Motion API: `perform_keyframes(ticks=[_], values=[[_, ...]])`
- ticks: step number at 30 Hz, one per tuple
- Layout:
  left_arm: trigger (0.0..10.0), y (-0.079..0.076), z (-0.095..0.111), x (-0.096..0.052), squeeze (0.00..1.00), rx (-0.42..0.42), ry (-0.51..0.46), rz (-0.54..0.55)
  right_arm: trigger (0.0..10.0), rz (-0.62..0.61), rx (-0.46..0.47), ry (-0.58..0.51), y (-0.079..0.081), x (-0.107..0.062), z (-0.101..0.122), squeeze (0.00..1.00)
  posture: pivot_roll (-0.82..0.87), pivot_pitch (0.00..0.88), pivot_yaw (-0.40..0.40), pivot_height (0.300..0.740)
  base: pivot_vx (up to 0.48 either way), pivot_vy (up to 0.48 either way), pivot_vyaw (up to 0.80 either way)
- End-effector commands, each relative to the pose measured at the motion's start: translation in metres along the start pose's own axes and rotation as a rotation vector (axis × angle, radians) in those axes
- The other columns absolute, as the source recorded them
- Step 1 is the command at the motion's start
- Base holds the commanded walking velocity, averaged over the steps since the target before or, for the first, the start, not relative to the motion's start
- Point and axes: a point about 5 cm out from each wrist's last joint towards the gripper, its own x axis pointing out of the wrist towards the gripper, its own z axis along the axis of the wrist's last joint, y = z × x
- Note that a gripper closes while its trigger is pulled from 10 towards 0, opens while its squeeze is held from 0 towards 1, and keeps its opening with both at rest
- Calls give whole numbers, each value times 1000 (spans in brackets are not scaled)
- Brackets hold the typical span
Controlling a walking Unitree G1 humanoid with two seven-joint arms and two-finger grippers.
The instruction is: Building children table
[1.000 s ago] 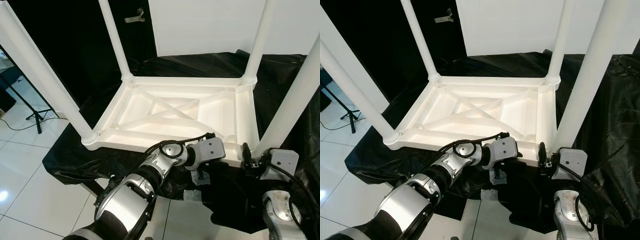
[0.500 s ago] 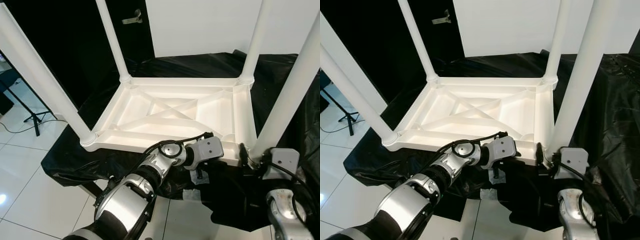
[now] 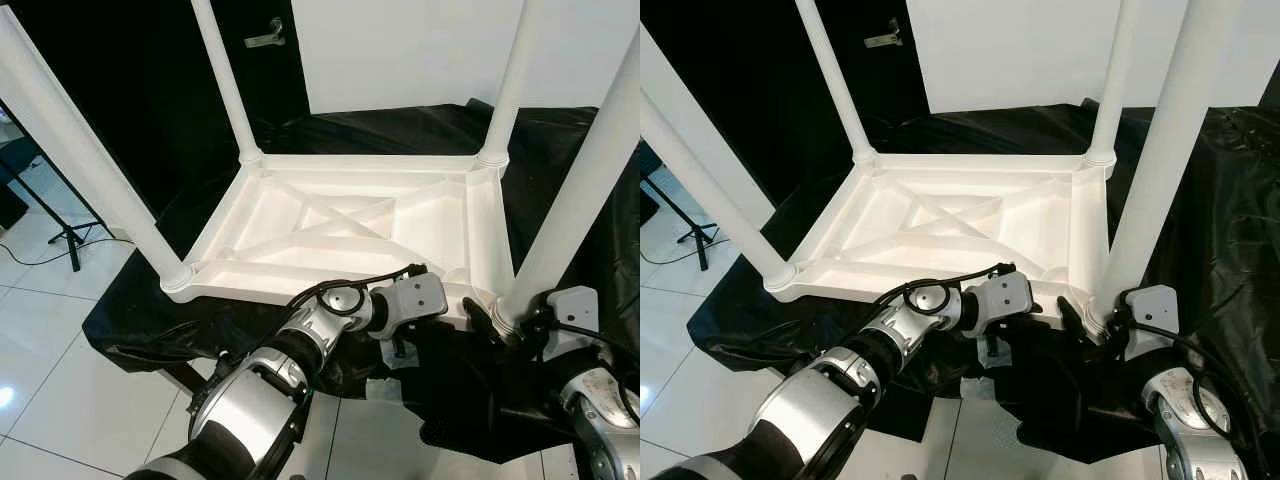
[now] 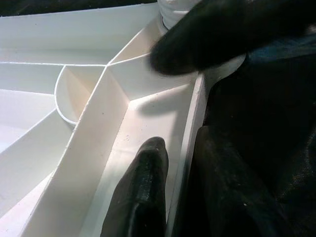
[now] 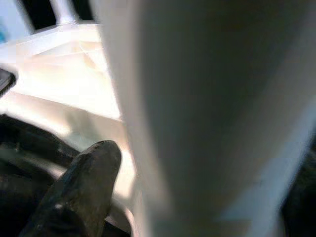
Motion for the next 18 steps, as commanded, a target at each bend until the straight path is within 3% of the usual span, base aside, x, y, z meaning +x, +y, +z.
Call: perform_keyframes(ticks=[1, 9, 14, 17, 18], values=[[10000, -13, -18, 6, 0, -76, 67, 61, 0, 163, 56, 57, 16, -2, -11, 0, -17, 0, 105, 740, 0, 0, 0], [10000, -12, -19, 5, 0, -75, 70, 62, 0, 129, 131, 108, 26, -2, -23, 0, -18, 0, 107, 740, 0, 0, 0], [10000, -11, -18, 5, 0, -73, 71, 64, 0, -111, 217, 99, 48, 4, -34, 0, -15, 0, 107, 740, 0, 0, 0], [10000, -10, -18, 5, 0, -71, 70, 65, 0, -350, 236, 53, 45, 3, -29, 0, -15, 0, 108, 740, 0, 0, 0], [10000, -10, -18, 5, 0, -71, 70, 65, 0, -350, 236, 53, 45, 3, -29, 0, -15, 0, 108, 740, 0, 0, 0]])
